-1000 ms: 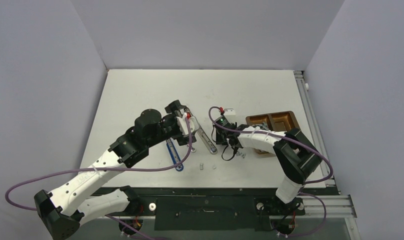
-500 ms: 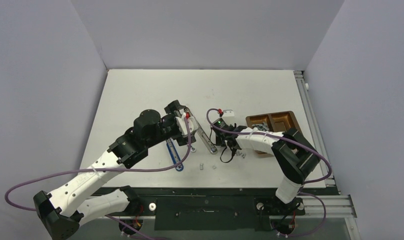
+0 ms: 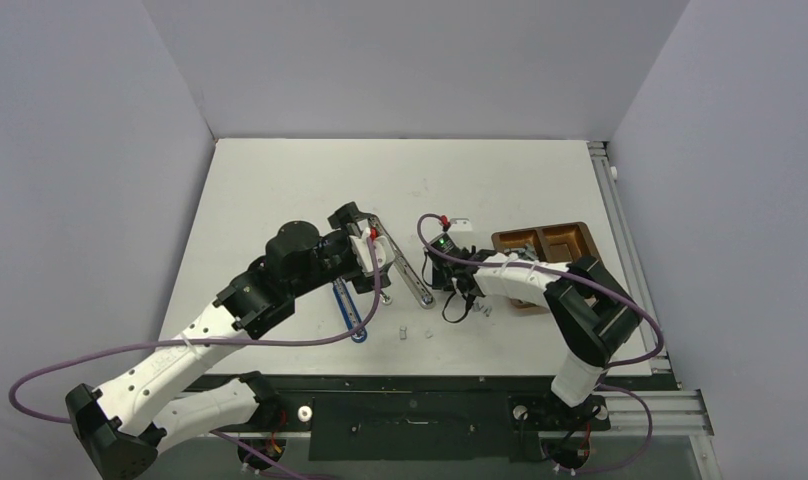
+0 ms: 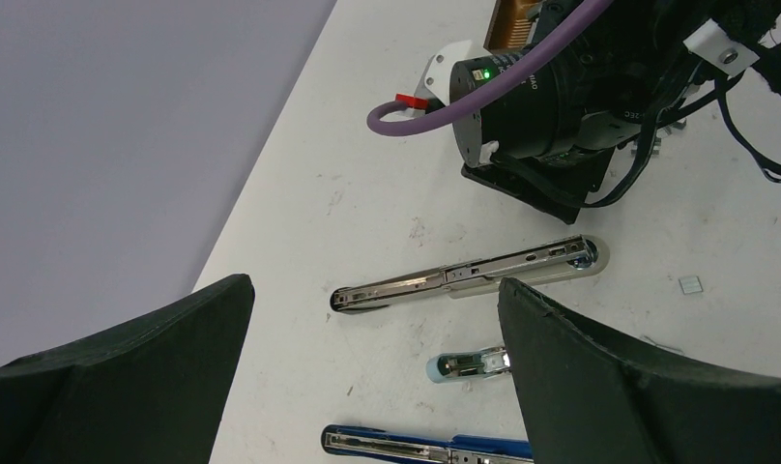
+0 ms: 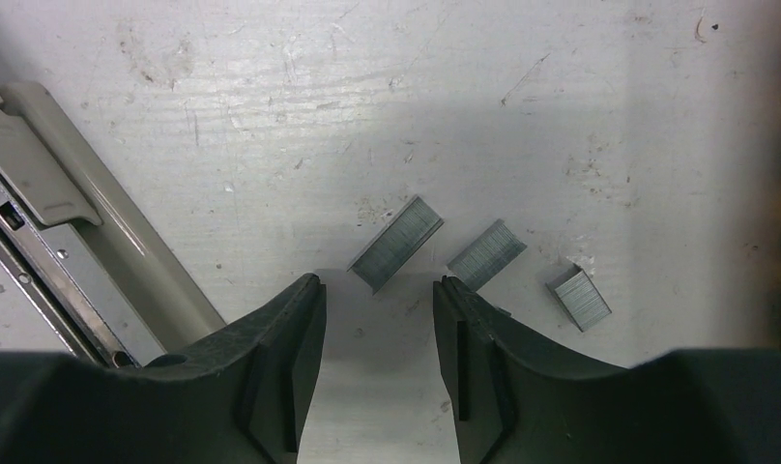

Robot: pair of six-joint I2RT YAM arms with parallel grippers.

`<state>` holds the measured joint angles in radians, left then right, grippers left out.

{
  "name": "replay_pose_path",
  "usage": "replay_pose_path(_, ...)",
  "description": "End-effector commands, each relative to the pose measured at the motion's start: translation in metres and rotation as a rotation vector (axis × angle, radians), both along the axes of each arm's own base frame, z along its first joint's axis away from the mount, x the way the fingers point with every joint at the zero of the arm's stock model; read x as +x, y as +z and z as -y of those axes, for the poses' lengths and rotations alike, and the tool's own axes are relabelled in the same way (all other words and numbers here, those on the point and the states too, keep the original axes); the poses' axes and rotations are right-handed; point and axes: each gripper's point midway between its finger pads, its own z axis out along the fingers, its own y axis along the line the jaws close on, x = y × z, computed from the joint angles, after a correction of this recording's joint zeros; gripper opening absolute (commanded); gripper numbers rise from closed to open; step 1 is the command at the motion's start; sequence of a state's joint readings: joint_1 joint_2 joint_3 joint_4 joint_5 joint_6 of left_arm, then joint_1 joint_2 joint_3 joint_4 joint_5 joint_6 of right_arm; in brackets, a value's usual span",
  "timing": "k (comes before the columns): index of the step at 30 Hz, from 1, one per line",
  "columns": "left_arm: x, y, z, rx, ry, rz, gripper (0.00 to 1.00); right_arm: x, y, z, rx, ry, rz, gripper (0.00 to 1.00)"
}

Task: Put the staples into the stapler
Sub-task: Pick up the staple from the center of the board.

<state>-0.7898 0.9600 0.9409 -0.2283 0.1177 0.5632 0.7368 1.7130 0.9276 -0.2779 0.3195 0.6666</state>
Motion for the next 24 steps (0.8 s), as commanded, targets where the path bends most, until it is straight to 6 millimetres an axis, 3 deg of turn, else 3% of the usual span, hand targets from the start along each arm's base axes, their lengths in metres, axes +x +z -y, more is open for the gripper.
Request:
replay_pose_path(1, -0.001, 0.02, 0.0, -0.045, -0.01, 0.054, 0.96, 0.018, 0.011, -0.009, 0.043, -0.011, 0.043, 0.45)
replay_pose_path(14, 0.0, 0.019, -0.001, -0.043, -0.01, 0.061, 0.96, 0.031, 0.016, -0.026, 0.059, 0.047, 0.068, 0.45)
replay_pose_path(24, -0.003, 0.017, -0.002, -0.041, -0.014, 0.059, 0.96, 0.016, 0.006, -0.013, 0.025, 0.027, 0.055, 0.42)
